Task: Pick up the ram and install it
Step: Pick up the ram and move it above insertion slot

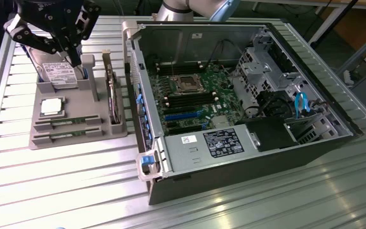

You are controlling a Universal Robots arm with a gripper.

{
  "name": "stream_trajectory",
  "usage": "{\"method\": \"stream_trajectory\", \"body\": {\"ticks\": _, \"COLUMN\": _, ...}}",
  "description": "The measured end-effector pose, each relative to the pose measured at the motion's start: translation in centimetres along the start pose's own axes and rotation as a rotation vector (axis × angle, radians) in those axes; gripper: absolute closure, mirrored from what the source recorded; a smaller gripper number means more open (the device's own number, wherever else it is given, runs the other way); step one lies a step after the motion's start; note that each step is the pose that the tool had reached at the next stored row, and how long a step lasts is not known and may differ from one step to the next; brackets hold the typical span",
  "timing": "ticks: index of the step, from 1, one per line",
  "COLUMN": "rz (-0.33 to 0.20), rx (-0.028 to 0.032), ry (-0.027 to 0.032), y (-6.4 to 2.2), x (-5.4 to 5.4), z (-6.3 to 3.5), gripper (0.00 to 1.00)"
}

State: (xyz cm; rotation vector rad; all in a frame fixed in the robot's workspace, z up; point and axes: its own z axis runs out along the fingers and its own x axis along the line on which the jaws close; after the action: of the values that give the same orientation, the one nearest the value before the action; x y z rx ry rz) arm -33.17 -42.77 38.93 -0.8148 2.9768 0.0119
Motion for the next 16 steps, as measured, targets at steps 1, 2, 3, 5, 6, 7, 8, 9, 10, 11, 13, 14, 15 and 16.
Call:
{"method": "stream_trajectory", "body": {"ticks": 1, "rz": 0.001, "rx": -0.0176, "ry": -0.0103, "y": 0.01, "x": 0.0, "z": 0.0, "gripper": 0.91}}
{"method": "stream_trajectory", "body": {"ticks": 2, "rz": 0.001, "rx": -0.0177, "ry": -0.0104, "y": 0.0, "x": 0.0, "z": 0.0, "gripper": 0.91}}
{"method": "stream_trajectory", "body": {"ticks": 3, "rz": 0.001, "rx": -0.0234, "ry": -0.0007, "y": -0.03, "x": -0.04, "z": 0.0, "gripper": 0.91}}
{"method": "stream_trajectory", "body": {"ticks": 5, "rz": 0.003, "rx": -0.0427, "ry": 0.032, "y": -0.03, "x": -0.05, "z": 0.03, "gripper": 0.91}}
{"method": "stream_trajectory", "body": {"ticks": 6, "rz": 0.003, "rx": -0.0441, "ry": 0.0345, "y": -0.03, "x": -0.05, "z": 0.02, "gripper": 0.91}}
{"method": "stream_trajectory", "body": {"ticks": 7, "rz": -0.006, "rx": -0.0444, "ry": 0.0346, "y": -0.03, "x": -0.05, "z": 0.03, "gripper": 0.91}}
{"method": "stream_trajectory", "body": {"ticks": 8, "rz": -0.023, "rx": -0.0451, "ry": 0.0349, "y": -0.03, "x": -0.05, "z": 0.02, "gripper": 0.91}}
{"method": "stream_trajectory", "body": {"ticks": 9, "rz": -0.058, "rx": -0.0464, "ry": 0.0353, "y": -0.03, "x": -0.05, "z": 0.03, "gripper": 0.91}}
{"method": "stream_trajectory", "body": {"ticks": 10, "rz": -0.096, "rx": -0.0478, "ry": 0.0358, "y": -0.03, "x": -0.05, "z": 0.03, "gripper": 0.91}}
{"method": "stream_trajectory", "body": {"ticks": 11, "rz": -0.117, "rx": -0.0486, "ry": 0.0362, "y": -0.03, "x": -0.05, "z": 0.02, "gripper": 0.91}}
{"method": "stream_trajectory", "body": {"ticks": 13, "rz": -0.171, "rx": -0.0506, "ry": 0.0369, "y": -0.03, "x": -0.05, "z": 0.03, "gripper": 0.91}}
{"method": "stream_trajectory", "body": {"ticks": 14, "rz": -0.189, "rx": -0.0512, "ry": 0.0371, "y": -0.03, "x": -0.05, "z": 0.03, "gripper": 0.91}}
{"method": "stream_trajectory", "body": {"ticks": 15, "rz": -0.204, "rx": -0.0518, "ry": 0.0374, "y": -0.03, "x": -0.05, "z": 0.03, "gripper": 0.91}}
{"method": "stream_trajectory", "body": {"ticks": 16, "rz": -0.218, "rx": -0.0523, "ry": 0.0376, "y": -0.03, "x": -0.05, "z": 0.02, "gripper": 0.91}}
